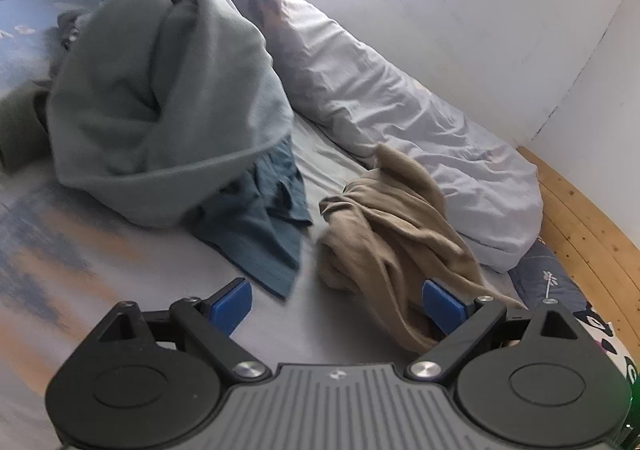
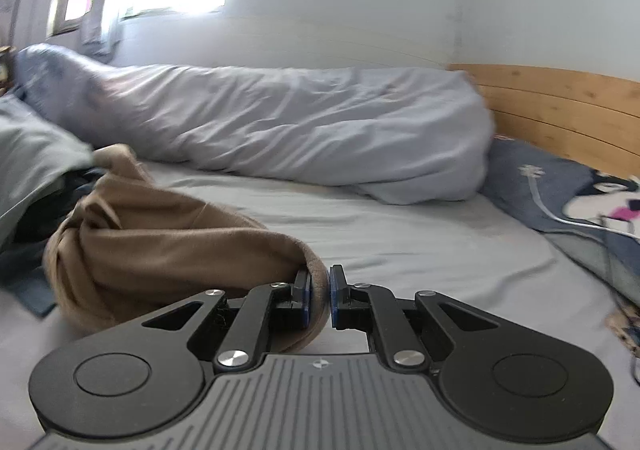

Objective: Fold clothes

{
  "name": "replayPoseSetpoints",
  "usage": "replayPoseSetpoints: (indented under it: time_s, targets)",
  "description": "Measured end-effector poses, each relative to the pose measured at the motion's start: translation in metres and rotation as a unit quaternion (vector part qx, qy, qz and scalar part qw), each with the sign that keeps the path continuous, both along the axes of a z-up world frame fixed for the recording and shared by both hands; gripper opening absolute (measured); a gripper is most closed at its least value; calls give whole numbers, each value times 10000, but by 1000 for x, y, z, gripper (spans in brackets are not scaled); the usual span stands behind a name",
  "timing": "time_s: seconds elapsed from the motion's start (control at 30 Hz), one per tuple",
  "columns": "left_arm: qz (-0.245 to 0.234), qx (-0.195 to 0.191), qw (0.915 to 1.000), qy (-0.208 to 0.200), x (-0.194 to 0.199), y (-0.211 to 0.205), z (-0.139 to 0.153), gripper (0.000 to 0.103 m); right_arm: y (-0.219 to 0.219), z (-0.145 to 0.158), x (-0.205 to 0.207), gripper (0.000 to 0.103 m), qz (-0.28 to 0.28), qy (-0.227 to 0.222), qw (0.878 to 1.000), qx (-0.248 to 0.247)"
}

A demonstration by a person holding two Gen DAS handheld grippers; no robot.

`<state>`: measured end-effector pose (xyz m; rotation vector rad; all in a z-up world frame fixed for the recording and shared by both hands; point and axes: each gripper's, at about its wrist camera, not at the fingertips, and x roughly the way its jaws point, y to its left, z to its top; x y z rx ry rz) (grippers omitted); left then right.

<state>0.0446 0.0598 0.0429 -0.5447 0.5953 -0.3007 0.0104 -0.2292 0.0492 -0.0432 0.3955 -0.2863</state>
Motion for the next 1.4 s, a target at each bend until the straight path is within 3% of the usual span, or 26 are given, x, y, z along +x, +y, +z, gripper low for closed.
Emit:
replayPoseSetpoints:
  time_s: [0.13,0.33,0.4,0.53,0.67,0.77,0.83,0.97,1.1,1.23,1.4]
  targets:
    - [-146,100,9998,28,1,-23,-3,95,-39,3,-15,6,-700,-91,9975,46]
    - [-521,278,9983,26,-2,-53,-6,94,-90,-6,-21,7,-1347,556,9877,560]
    - [-512,243,9984,50,-3,-56,-8,94,-92,-2,-25,14,-1307,508,9888,514]
    - [-372,203,9991,87,-2,-55,-7,94,-93,8,-38,46,-1204,127,9926,114]
    - [-216,304,9993,63,-3,-55,-5,94,-103,17,-57,47,-1377,-278,9888,494]
    - [-177,300,9994,21,-4,-51,-3,94,-96,30,-60,49,-1121,-696,9890,674]
    - [-129,301,9995,-18,-5,-47,-1,94,-81,35,-56,49,-668,-749,9929,637]
    - [181,398,9990,-29,-4,-35,1,94,-29,28,-37,43,550,-384,9975,225]
    - [295,306,9991,83,1,-21,-1,94,26,11,-19,35,1617,216,9854,-490]
    - [275,231,9992,168,3,-13,-2,94,56,-9,-18,33,1948,701,9690,-1345]
    - [105,-6,9995,302,6,-17,-4,94,52,-15,-22,31,1997,892,9597,-1764]
